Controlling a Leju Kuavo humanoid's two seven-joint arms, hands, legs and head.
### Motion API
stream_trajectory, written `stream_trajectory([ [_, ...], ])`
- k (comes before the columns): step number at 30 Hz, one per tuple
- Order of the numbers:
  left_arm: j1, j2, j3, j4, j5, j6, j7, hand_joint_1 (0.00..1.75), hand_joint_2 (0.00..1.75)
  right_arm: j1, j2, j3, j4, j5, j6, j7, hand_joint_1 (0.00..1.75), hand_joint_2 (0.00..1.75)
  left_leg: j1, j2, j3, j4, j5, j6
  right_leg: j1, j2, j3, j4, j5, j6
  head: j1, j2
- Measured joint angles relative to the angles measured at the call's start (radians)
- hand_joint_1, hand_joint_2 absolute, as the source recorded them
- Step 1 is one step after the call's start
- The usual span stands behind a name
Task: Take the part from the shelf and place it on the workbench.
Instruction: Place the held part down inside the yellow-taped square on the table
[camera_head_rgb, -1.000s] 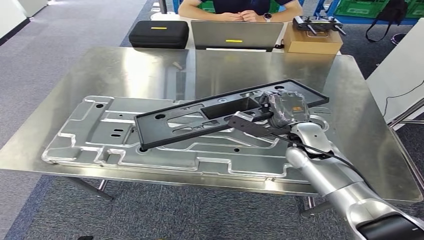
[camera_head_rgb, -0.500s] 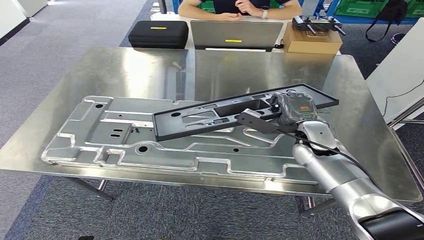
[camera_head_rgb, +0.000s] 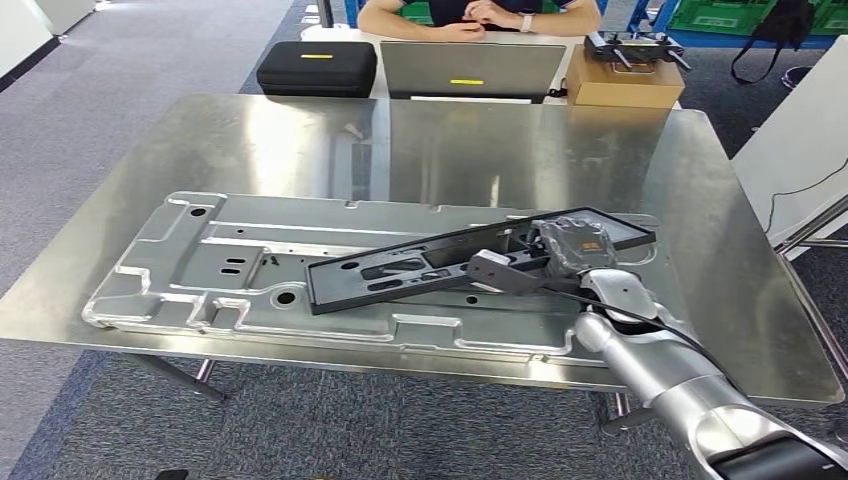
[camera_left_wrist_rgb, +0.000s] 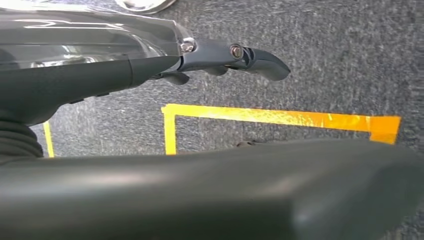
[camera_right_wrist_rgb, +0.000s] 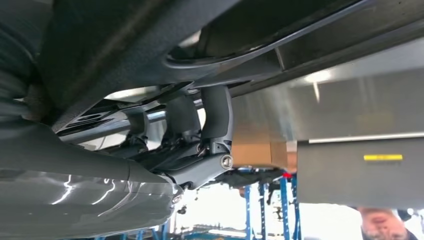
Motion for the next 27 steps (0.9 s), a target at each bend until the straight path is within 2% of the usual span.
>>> stream_trajectory([
  [6, 0.000, -0.001, 0.000, 0.000, 0.000, 0.012, -0.002, 0.00, 1.75, 0.007, 0.002, 0.005, 0.002, -0.011, 0.003, -0.005, 0.00, 0.00, 0.000, 0.000, 0.000, 0.000, 0.000, 0.000, 0.000, 0.000, 0.000, 0.000, 0.000, 0.000, 0.000, 0.000],
  [10, -0.001, -0.002, 0.000, 0.000, 0.000, 0.013, -0.010, 0.00, 0.00, 0.012, 0.000, 0.005, 0.001, -0.024, 0.006, -0.017, 0.00, 0.00, 0.000, 0.000, 0.001, 0.000, 0.000, 0.000, 0.000, 0.000, 0.000, 0.000, 0.000, 0.000, 0.000, 0.000],
  [27, 0.000, -0.010, 0.000, 0.000, 0.009, 0.022, 0.001, 0.00, 0.00, 0.018, -0.034, 0.005, -0.012, -0.027, 0.022, -0.043, 0.00, 0.00, 0.000, 0.000, 0.001, 0.000, 0.000, 0.000, 0.000, 0.000, 0.000, 0.000, 0.000, 0.000, 0.000, 0.000],
])
